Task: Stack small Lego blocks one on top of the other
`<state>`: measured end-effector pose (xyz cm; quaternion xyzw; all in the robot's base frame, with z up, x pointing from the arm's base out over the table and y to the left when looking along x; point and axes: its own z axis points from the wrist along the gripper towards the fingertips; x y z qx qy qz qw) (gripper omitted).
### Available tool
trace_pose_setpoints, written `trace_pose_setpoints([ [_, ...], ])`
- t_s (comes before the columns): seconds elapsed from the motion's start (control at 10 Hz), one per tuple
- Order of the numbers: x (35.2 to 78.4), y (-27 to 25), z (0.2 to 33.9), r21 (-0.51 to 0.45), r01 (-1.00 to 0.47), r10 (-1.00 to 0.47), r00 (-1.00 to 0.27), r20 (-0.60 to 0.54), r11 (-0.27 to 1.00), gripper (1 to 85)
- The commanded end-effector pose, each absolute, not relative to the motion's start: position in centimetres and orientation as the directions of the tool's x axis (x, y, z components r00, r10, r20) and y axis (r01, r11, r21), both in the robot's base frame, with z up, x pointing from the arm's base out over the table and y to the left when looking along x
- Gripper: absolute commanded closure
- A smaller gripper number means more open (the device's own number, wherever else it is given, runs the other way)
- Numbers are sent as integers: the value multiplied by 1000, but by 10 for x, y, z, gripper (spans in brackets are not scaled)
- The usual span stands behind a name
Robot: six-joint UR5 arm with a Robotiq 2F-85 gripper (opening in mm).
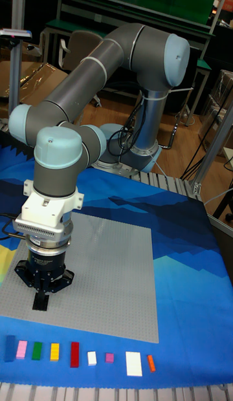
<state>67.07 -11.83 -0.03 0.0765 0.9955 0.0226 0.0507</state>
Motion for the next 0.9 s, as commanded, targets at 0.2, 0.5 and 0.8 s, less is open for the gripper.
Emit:
trace_pose_setpoints([
  [0.2,653,-127,25,68,144,147,-987,-56,987,847],
  [0.5,658,-127,19,61,157,161,-985,-55,986,847],
  [0.8,659,-125,21,64,159,162,-985,-53,985,847],
])
